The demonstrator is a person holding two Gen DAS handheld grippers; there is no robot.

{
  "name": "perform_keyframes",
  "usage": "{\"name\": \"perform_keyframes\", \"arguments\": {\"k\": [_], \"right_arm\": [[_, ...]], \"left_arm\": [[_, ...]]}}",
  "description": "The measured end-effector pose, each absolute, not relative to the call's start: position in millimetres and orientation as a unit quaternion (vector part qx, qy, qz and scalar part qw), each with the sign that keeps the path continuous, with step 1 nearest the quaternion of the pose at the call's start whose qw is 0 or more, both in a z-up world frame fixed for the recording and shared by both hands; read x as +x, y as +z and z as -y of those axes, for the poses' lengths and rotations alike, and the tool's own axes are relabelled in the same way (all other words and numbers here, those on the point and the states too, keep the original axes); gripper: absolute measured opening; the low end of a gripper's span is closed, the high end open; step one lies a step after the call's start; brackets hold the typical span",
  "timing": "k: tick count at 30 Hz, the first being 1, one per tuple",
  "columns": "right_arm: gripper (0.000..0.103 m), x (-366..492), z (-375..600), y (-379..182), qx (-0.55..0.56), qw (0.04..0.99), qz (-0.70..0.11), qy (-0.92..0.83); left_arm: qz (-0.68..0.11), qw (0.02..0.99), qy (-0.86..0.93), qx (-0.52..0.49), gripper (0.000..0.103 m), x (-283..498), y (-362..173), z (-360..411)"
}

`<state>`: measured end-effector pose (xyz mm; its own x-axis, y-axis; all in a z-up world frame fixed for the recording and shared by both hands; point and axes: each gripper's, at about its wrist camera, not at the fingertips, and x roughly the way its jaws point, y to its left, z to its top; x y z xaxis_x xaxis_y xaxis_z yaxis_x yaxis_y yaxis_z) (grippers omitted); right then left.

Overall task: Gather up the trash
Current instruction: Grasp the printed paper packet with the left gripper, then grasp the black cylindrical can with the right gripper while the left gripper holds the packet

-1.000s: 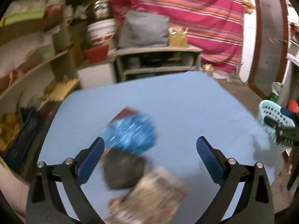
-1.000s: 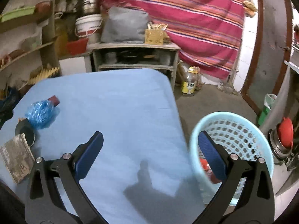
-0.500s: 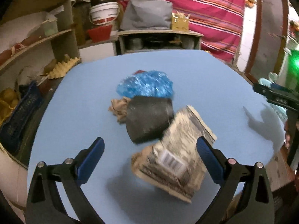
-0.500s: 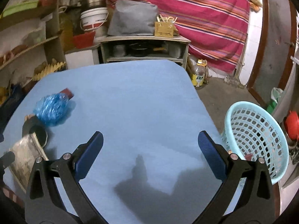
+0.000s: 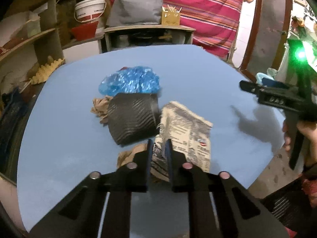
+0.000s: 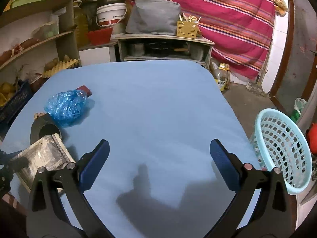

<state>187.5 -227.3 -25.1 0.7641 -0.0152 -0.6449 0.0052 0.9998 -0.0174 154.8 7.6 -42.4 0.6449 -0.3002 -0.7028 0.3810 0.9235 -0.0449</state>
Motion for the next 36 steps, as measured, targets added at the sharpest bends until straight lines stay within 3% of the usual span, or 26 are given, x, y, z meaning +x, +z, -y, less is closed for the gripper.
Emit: {"name": "perform_keyframes", "arguments": {"k": [2, 13, 36], "right_arm": [[0.099, 190.2, 223.1, -24.3, -0.004, 0.939, -0.343, -0.001], [0.099, 203.0, 151.2, -32.7, -0.045, 0.935, -0.349, 0.048], [0.099, 232.7, 13.5, -59.7, -0.087, 0.906, -0.385, 0.151]], "left_arm": [[-0.363, 0.911, -0.188, 0.057, 0.007, 154.0, -31.5, -8.7], [-0.298, 0.948, -0.113, 0.011, 0.006, 197.2, 29.7, -74.9], [-0.318, 0.947, -0.034, -0.019, 0.006, 230.8, 3.9, -151.7]]}}
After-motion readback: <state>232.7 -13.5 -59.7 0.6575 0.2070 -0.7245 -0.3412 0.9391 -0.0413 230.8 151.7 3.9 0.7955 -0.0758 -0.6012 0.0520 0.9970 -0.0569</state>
